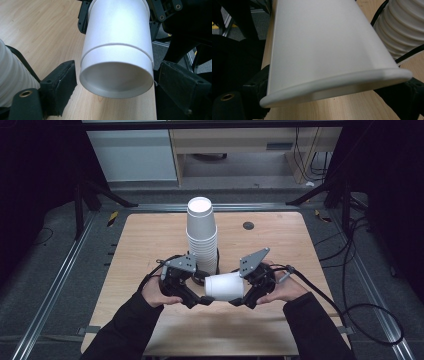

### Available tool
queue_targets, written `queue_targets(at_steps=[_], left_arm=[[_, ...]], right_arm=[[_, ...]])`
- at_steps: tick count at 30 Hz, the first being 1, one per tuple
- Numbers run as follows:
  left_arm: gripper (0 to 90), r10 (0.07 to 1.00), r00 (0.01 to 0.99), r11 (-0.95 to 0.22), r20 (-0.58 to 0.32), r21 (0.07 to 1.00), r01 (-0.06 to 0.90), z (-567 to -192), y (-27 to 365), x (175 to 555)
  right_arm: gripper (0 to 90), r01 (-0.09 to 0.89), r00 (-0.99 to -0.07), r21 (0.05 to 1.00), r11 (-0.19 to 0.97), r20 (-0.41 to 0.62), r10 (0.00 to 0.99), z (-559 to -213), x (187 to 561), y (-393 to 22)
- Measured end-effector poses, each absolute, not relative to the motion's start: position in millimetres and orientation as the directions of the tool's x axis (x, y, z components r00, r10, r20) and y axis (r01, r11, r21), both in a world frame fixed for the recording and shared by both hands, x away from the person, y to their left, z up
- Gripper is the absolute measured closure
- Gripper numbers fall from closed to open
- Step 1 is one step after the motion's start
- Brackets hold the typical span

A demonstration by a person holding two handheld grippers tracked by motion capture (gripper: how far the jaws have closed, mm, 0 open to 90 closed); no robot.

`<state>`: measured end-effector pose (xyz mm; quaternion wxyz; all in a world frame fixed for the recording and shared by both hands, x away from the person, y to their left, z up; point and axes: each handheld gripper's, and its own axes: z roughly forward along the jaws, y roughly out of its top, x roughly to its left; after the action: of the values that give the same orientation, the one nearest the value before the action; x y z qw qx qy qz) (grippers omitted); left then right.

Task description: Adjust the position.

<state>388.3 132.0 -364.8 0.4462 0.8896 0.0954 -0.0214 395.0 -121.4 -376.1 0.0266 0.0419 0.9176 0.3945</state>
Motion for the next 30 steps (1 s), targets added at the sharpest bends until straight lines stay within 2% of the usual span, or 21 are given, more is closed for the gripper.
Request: queue_targets(at_steps=[21,30], left_arm=[[16.5,0.141,0.980,-0.651,-0.139,0.733,0.197,-376.4,112.1,393.6],[20.7,0.138,0.982,-0.670,-0.132,0.717,0.191,-378.6,110.3,392.9]], right_arm=[[10.1,0.036,-0.996,0.686,0.727,-0.034,0.083,-382.5,393.0,-111.7],[10.1,0.024,-0.997,0.676,0.736,-0.041,0.070,-380.7,394.0,-105.8]])
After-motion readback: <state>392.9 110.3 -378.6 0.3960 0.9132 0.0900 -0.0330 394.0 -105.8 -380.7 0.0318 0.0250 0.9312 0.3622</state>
